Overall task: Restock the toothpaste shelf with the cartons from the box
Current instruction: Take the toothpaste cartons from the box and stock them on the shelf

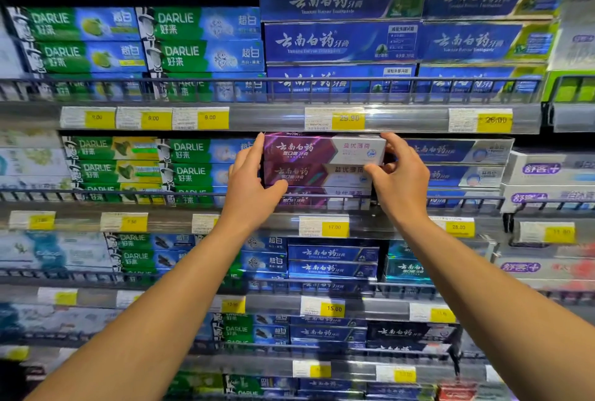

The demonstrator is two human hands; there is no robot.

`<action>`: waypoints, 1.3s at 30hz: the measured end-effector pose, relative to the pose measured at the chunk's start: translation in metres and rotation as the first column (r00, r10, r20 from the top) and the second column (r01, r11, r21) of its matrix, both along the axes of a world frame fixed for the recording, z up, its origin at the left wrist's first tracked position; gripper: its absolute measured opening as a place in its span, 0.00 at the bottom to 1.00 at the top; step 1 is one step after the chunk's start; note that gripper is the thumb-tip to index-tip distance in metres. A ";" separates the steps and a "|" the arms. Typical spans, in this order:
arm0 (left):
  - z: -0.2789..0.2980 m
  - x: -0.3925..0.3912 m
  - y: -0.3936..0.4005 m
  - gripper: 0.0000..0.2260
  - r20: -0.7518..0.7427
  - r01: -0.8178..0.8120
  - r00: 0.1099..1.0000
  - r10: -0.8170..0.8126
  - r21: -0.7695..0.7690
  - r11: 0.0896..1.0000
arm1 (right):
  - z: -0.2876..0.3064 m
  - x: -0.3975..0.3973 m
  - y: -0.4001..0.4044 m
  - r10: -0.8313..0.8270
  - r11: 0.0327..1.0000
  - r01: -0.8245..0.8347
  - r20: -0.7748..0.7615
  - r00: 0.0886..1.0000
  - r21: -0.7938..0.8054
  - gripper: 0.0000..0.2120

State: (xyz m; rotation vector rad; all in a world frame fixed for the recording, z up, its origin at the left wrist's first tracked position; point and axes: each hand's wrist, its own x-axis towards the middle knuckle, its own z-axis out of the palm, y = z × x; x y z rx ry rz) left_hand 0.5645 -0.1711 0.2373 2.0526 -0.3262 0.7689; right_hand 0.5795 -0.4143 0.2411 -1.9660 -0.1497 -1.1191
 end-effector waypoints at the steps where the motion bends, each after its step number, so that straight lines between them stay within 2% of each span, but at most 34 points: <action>1: -0.001 0.000 0.000 0.38 -0.014 -0.002 1.000 0.002 0.000 1.000 | 0.000 0.001 0.001 -0.004 1.000 0.004 0.002 1.000 0.003 0.25; 10: -0.003 0.000 0.002 0.35 -0.011 0.015 1.000 -0.016 -0.063 0.998 | -0.003 0.006 0.010 -0.018 0.999 0.017 0.027 0.999 0.050 0.22; 21: -0.006 -0.001 0.000 0.32 -0.025 -0.013 1.000 0.013 -0.002 1.000 | -0.006 0.012 0.011 0.000 0.998 0.003 -0.042 0.999 0.066 0.26; 23: -0.005 -0.002 -0.001 0.32 -0.018 -0.047 0.999 0.048 0.047 0.998 | -0.006 0.012 0.011 -0.004 0.998 0.006 -0.045 0.999 0.059 0.25; 27: -0.007 -0.002 -0.002 0.33 0.029 -0.164 0.986 0.162 0.248 0.955 | -0.003 0.011 0.011 -0.022 0.999 0.024 -0.050 0.998 0.042 0.24; 32: -0.019 -0.002 -0.003 0.35 0.114 -0.259 0.965 0.236 0.549 0.795 | -0.002 0.016 0.012 -0.051 0.997 0.055 -0.074 0.996 0.062 0.24; 39: -0.026 0.000 -0.001 0.36 0.098 -0.275 0.955 0.279 0.636 0.721 | 0.001 0.017 0.014 -0.086 0.994 0.092 -0.099 0.991 0.061 0.22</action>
